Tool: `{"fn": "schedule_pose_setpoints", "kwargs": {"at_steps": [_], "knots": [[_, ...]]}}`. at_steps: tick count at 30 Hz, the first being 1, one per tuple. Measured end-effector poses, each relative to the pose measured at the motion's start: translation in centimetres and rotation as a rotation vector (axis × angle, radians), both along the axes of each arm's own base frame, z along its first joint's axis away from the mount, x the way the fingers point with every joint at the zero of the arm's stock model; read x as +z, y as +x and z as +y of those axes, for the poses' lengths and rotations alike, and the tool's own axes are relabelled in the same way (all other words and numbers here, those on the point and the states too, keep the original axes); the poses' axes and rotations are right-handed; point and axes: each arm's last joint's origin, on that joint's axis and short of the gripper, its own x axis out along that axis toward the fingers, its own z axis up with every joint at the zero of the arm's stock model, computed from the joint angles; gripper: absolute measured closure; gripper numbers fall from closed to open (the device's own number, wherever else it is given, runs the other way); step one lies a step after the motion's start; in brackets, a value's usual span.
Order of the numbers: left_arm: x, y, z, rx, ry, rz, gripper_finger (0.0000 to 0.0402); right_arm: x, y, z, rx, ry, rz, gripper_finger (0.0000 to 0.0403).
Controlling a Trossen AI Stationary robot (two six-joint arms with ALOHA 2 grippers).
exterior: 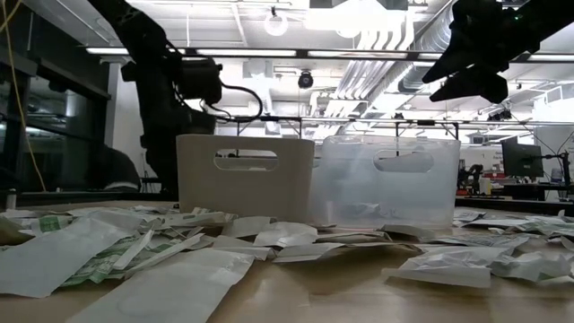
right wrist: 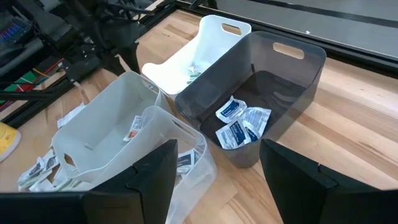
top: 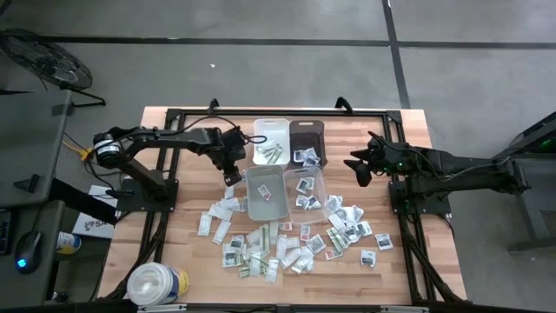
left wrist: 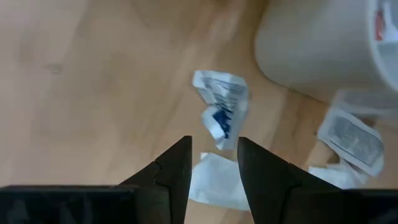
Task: Pick & Place First Aid Supplies
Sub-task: Put the blue alcohol pad into the black bin
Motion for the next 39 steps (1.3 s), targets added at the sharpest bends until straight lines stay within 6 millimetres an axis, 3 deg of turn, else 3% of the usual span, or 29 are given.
{"fn": "schedule_pose_setpoints", "kwargs": {"at_steps": [7, 22, 39], "knots": [[0.0, 0.2, 0.2, 0.007, 0.028, -0.011, 0.0273, 0.0, 0.0, 0.0, -0.001, 0.001, 0.0, 0.0181], [-2.0, 1.0, 0.4, -0.034, -0.005, 0.016, 0.0278, 0.0, 0.0, 0.0, -0.011, 0.017, -0.008, 0.0181], [-2.5, 0.8, 0.6, -0.013, 0.057, 0.092, 0.0387, 0.0, 0.0, 0.0, -0.013, 0.02, -0.008, 0.0181]]}}
